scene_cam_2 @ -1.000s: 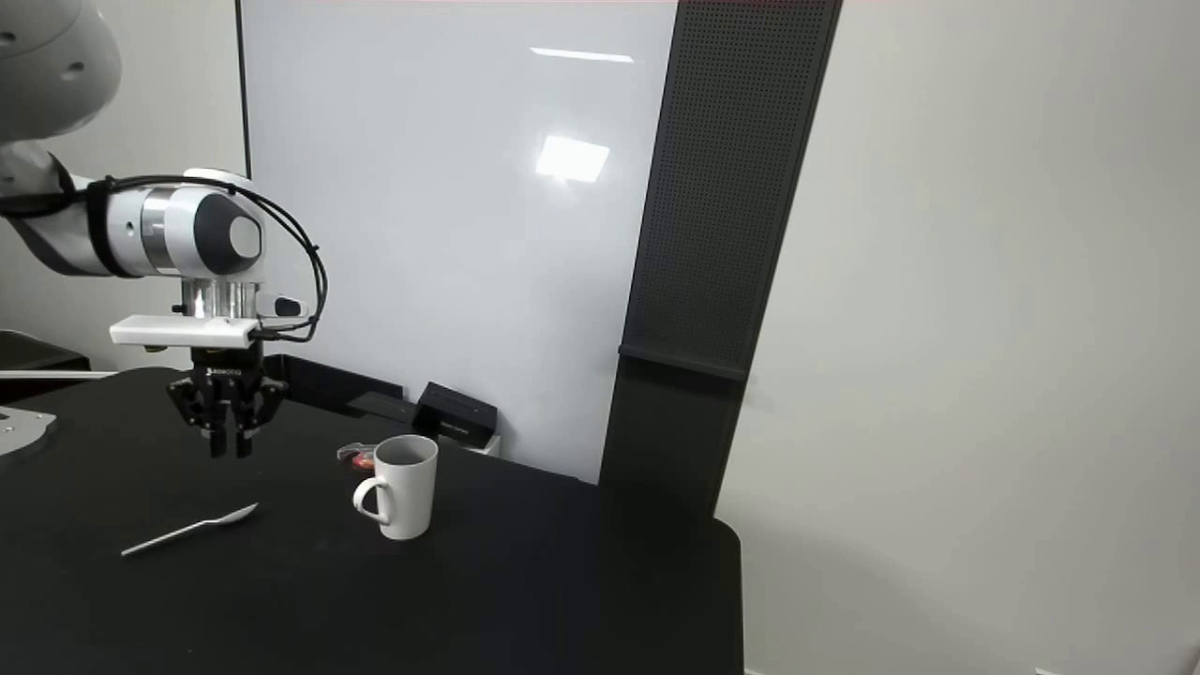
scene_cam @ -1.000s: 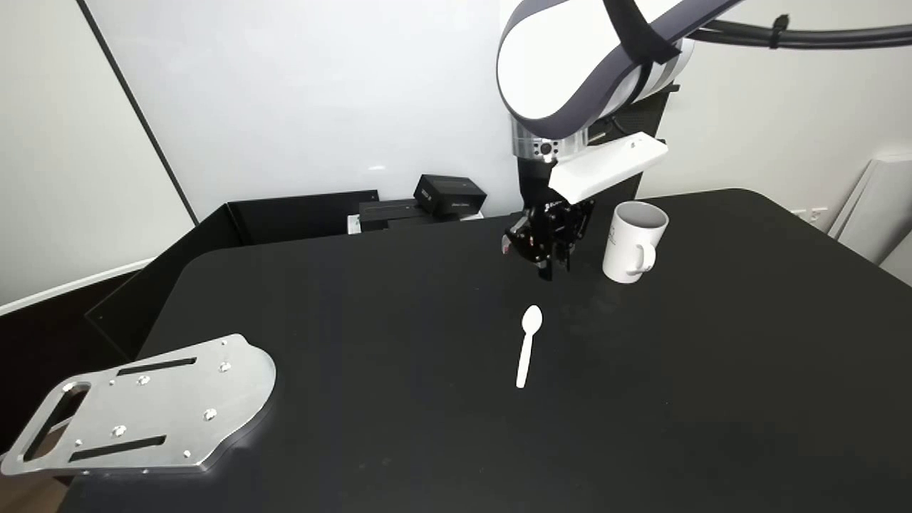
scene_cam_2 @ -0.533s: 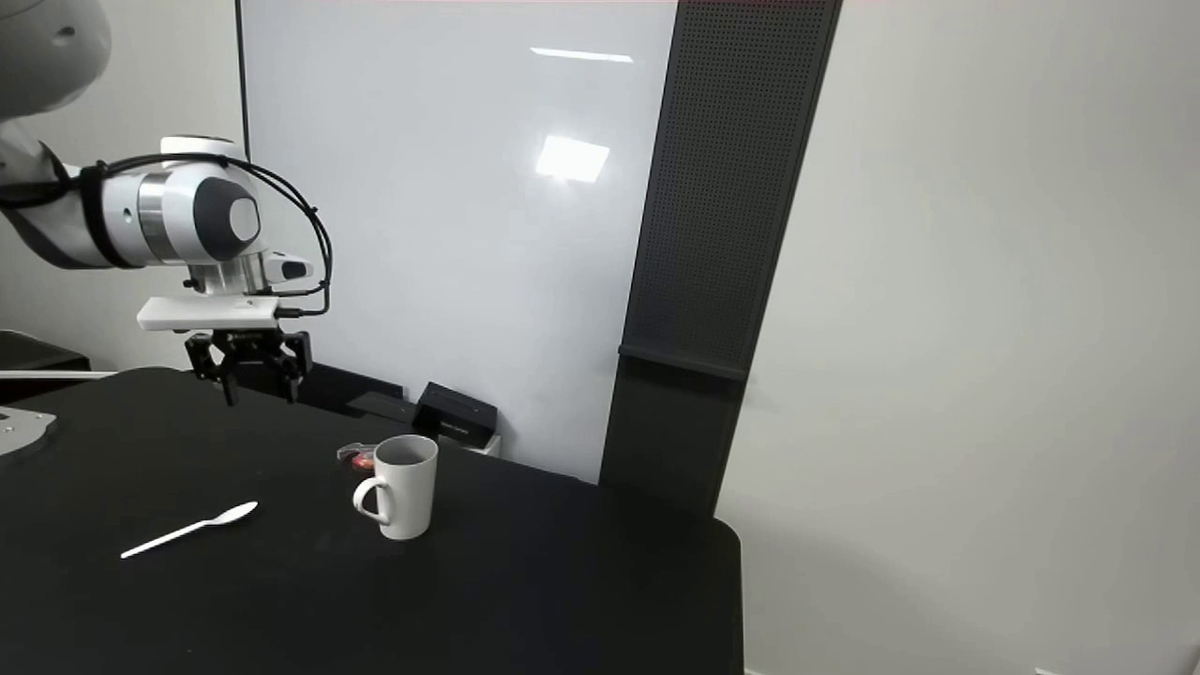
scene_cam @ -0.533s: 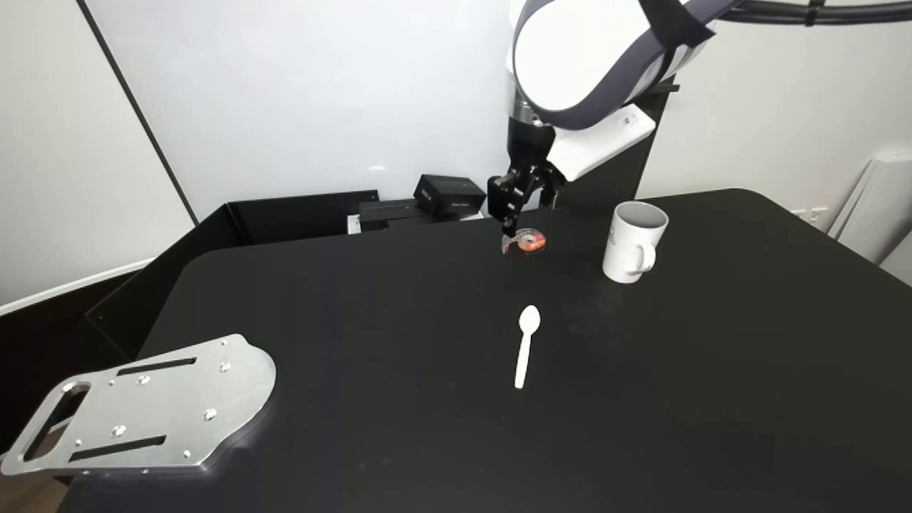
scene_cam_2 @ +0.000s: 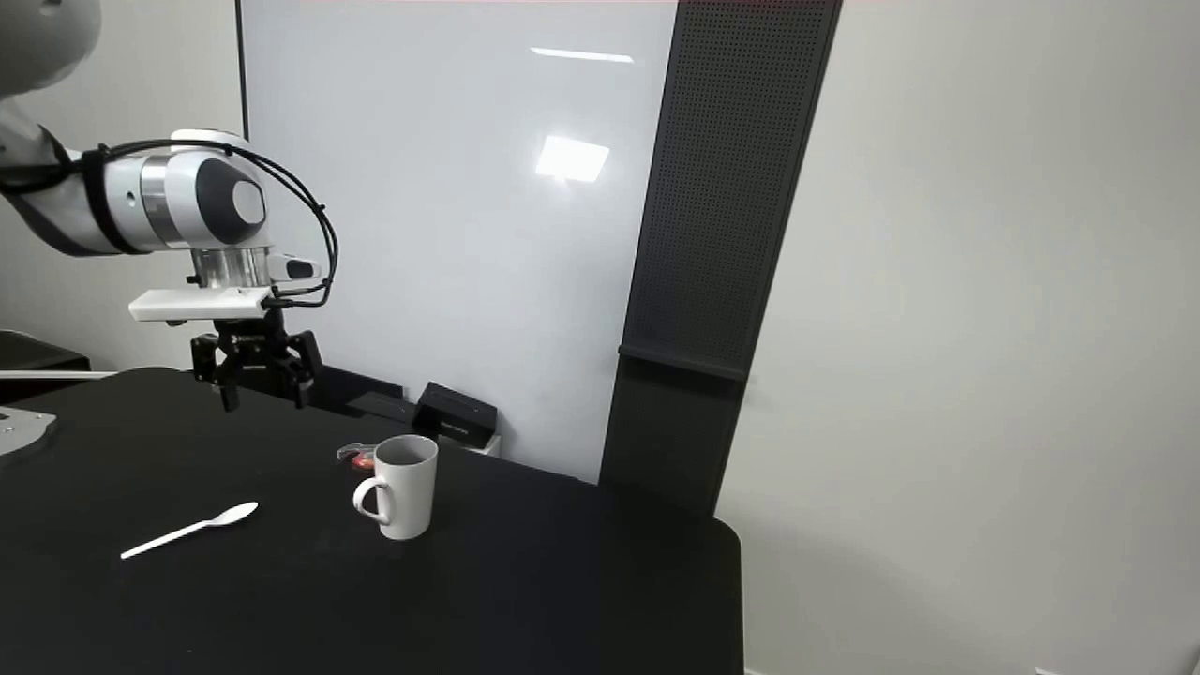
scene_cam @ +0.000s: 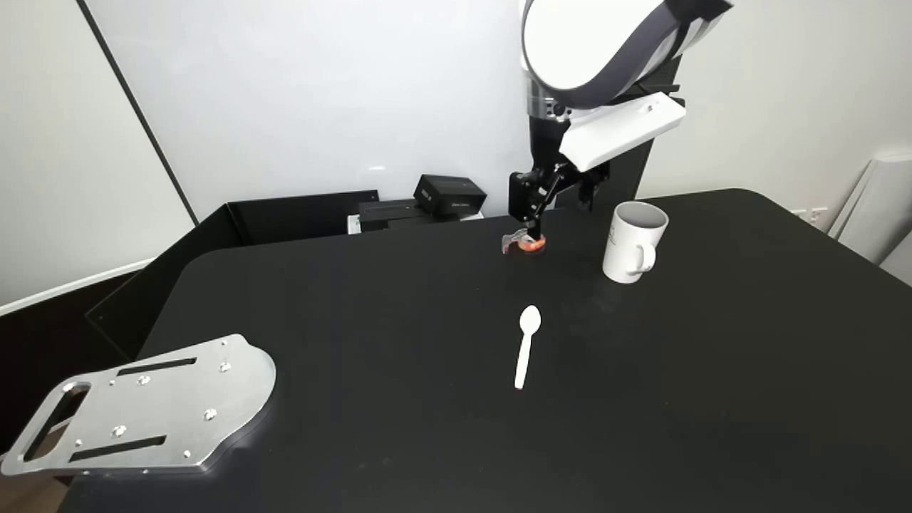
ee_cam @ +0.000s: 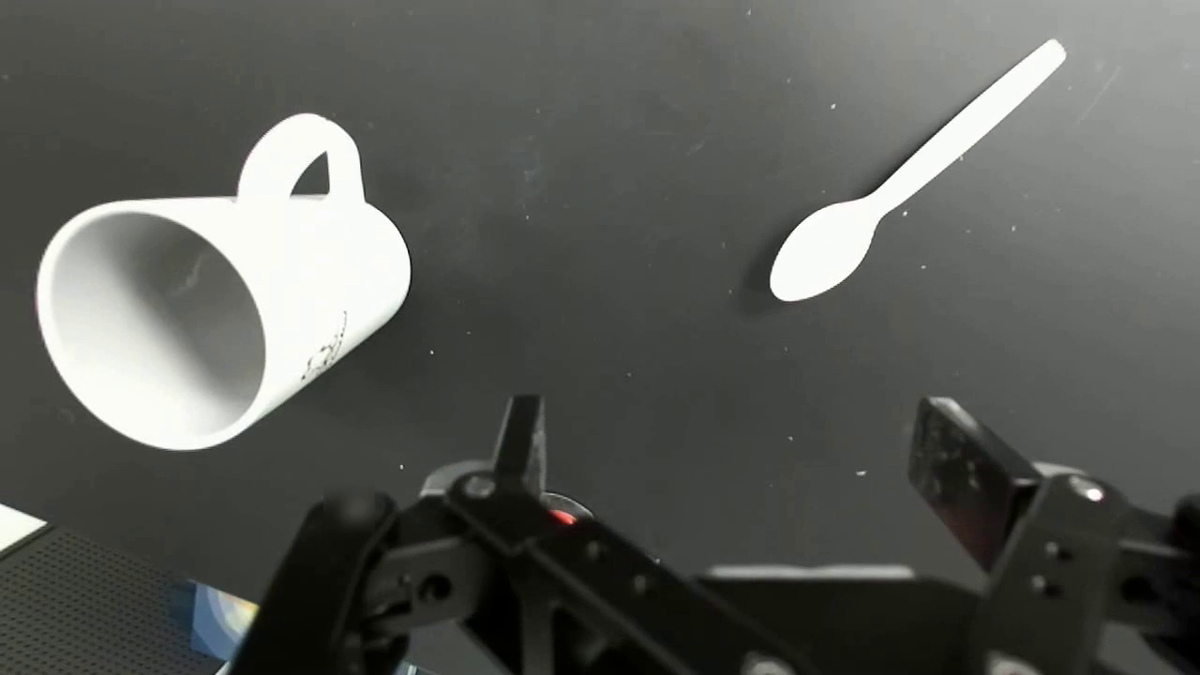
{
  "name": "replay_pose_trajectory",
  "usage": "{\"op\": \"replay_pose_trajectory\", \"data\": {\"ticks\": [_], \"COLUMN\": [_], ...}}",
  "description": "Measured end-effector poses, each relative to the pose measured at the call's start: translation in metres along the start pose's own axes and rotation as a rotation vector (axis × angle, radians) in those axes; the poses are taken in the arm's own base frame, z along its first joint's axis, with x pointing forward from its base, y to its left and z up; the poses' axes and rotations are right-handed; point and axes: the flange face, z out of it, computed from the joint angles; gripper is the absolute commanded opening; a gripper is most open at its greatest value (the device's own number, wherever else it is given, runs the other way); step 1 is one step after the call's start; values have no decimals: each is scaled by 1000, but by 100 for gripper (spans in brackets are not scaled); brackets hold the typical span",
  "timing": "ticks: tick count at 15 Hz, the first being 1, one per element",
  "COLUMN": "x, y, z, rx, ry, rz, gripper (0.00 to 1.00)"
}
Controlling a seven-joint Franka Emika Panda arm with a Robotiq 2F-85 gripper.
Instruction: Take the white spoon out of the mug
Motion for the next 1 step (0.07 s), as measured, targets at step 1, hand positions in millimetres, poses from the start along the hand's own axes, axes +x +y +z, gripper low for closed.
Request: {"op": "replay_pose_trajectory", "data": {"ticks": [1], "x": [-1], "y": [0], "z": [0], "rx": [-1], "ry": [-6], "rz": [0], "gripper": [100]}}
